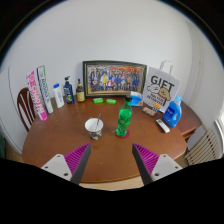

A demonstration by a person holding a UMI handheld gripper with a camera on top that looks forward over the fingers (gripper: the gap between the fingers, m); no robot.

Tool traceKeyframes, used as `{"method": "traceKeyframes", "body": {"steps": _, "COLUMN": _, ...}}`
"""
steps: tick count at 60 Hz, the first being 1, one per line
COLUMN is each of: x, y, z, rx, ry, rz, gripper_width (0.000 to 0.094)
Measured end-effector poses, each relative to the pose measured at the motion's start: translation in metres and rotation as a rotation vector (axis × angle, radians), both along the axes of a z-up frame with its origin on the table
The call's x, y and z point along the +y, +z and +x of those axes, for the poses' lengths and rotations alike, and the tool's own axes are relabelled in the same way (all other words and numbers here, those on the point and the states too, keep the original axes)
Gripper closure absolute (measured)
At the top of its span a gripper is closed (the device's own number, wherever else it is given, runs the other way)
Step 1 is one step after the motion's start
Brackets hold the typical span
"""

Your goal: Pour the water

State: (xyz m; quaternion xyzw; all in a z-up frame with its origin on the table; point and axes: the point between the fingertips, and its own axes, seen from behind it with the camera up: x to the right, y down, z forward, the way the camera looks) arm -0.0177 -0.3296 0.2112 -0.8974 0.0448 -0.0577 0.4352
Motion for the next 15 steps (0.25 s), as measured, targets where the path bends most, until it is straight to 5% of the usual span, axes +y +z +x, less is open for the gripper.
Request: {"method": "traceKeyframes", "body": {"steps": 15, "x": -0.0068, "y": 0.0056, "z": 0.0059, "rx": -0.051, "ry": 0.017, "rz": -0.003, "gripper_width": 0.0082}}
